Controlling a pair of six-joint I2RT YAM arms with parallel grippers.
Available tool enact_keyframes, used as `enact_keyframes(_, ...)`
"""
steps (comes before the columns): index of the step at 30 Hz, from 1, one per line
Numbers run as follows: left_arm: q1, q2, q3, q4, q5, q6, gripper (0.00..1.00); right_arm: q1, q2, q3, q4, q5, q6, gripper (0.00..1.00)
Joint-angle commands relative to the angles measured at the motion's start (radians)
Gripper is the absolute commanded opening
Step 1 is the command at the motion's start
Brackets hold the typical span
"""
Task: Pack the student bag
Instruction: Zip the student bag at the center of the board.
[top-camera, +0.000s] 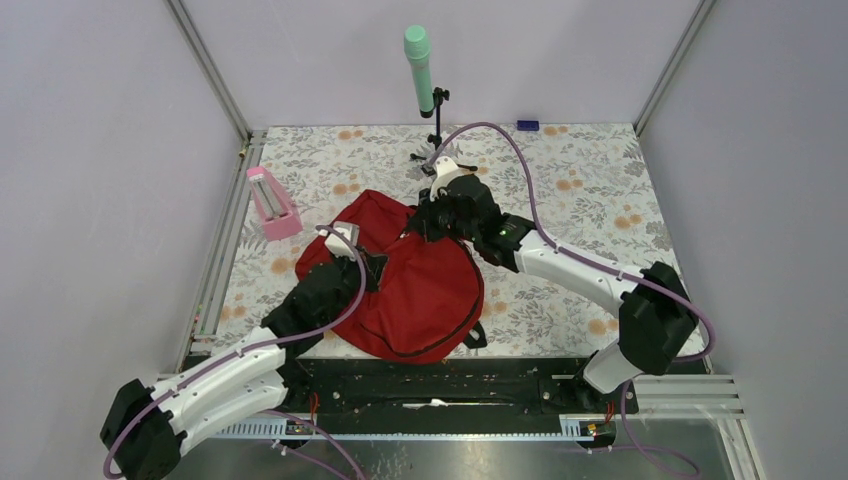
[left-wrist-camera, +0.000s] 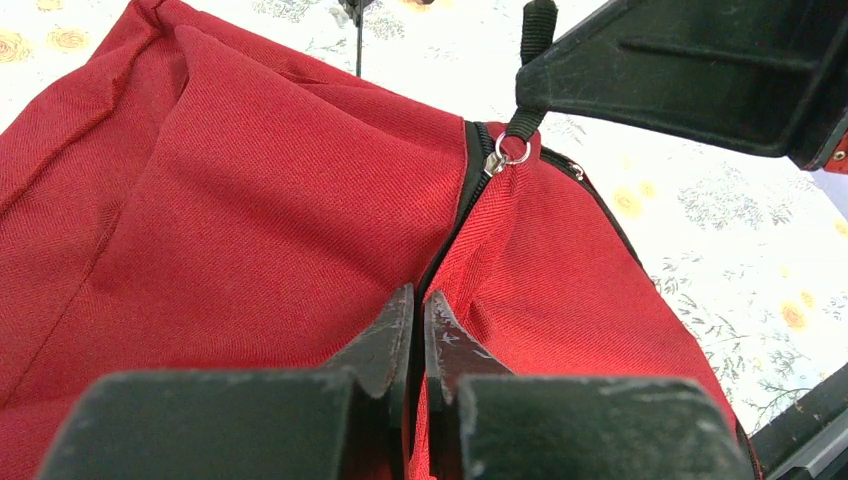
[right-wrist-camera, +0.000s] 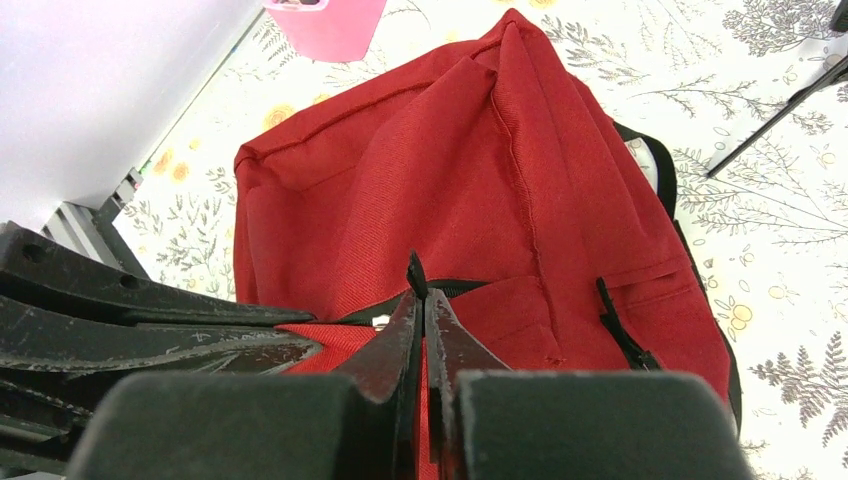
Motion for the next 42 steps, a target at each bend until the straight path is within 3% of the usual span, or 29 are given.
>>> enact_keyframes(1, 0.01, 0.043, 0.011, -0.201, -0.021, 0.052, 0.0, -0.108, -0.017, 0.1, 0.191, 0.107, 0.004, 0.0)
enact_keyframes(10, -0.036, 0.224, 0.123, -0.158, 0.014, 0.124, 0.04, 0.028, 0.026, 0.117, 0.195, 0.058, -0.051, 0.0)
enact_keyframes(15, -0.046, 0.225, 0.134, -0.134, -0.015, 0.126, 0.34, 0.055, 0.051, 0.146, 0.167, 0.017, -0.066, 0.0)
enact_keyframes(20, -0.046, 0.257, 0.162, -0.088, -0.018, 0.143, 0.53, 0.06, 0.069, 0.139, 0.168, 0.011, -0.046, 0.0)
enact_keyframes(31, -0.046, 0.332, 0.202, 0.054, -0.098, 0.157, 0.51, 0.062, 0.084, 0.146, 0.145, 0.009, -0.035, 0.0)
enact_keyframes(35, -0.049, 0.323, 0.208, 0.065, -0.115, 0.162, 0.55, 0.062, 0.086, 0.147, 0.14, 0.014, -0.04, 0.0)
enact_keyframes(38, -0.05, 0.284, 0.199, 0.061, -0.123, 0.167, 0.67, 0.062, 0.085, 0.149, 0.138, 0.025, -0.041, 0.0)
enact_keyframes(42, -0.052, 0.224, 0.183, 0.038, -0.116, 0.174, 0.72, 0.062, 0.083, 0.154, 0.136, 0.041, -0.042, 0.0)
